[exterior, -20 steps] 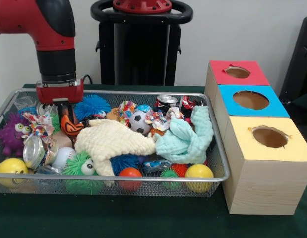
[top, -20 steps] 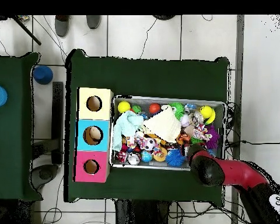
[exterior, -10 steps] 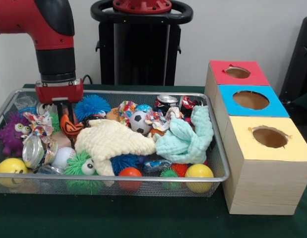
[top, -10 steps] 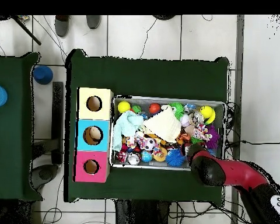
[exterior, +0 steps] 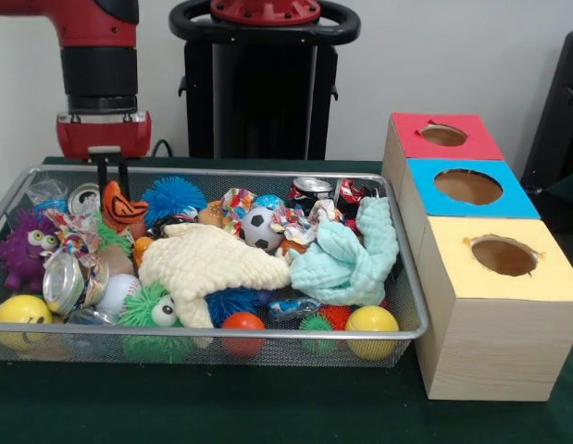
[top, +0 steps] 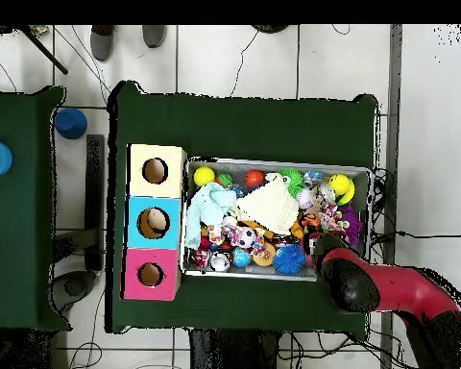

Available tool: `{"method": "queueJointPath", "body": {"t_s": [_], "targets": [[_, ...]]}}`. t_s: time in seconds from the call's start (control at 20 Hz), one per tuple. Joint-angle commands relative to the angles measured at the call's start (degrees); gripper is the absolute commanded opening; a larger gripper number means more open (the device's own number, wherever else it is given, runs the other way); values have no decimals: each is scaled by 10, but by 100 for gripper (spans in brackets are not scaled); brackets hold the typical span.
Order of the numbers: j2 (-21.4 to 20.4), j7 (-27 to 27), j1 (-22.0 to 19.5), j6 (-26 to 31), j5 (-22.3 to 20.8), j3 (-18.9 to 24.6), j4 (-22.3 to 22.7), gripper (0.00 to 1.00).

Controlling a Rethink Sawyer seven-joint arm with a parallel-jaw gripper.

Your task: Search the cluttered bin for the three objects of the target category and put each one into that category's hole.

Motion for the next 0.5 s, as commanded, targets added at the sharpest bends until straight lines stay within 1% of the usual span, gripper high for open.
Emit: {"method": "queueJointPath", "body": {"t_s": [0.05,0.25,0.5], "targets": [[-89,8,3,79,52,52,44,0],[-127,11,11,94,80,52,65,0],[-173,35,39,100,111,39,91,0]]}}
